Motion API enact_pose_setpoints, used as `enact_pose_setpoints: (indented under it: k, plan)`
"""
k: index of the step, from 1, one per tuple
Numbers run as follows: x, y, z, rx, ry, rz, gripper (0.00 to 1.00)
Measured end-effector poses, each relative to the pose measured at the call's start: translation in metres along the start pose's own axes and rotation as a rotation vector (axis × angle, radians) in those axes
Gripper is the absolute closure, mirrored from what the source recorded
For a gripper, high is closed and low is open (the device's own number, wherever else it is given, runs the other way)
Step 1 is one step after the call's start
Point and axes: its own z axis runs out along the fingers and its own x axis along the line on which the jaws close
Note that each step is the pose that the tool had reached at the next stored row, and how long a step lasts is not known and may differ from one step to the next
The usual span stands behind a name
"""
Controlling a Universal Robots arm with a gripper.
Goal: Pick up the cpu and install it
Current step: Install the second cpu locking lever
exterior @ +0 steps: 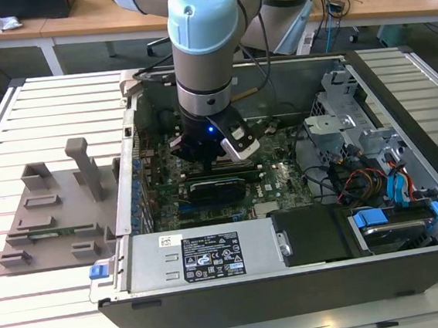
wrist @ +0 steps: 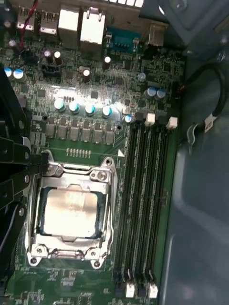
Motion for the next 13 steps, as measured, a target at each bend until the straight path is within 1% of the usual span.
enact_pose_setpoints:
  k: [3, 5, 8, 10, 11, 13]
  plan:
    - [0.0032, 0.0014, 0.0008, -0.0026, 0.0003, -0.004, 0.89]
    - [0.0041, 0.0028, 0.0016, -0.0050, 0.0003, -0.007, 0.89]
    - [0.0037, 0.0059, 0.0028, -0.0082, 0.0006, -0.014, 0.89]
    - [0.0037, 0.0059, 0.0028, -0.0085, 0.0007, -0.015, 0.89]
    - [0.0037, 0.0060, 0.0025, -0.0084, 0.0006, -0.016, 0.89]
    - [0.0037, 0.0071, -0.0024, -0.0081, 0.0004, -0.017, 0.89]
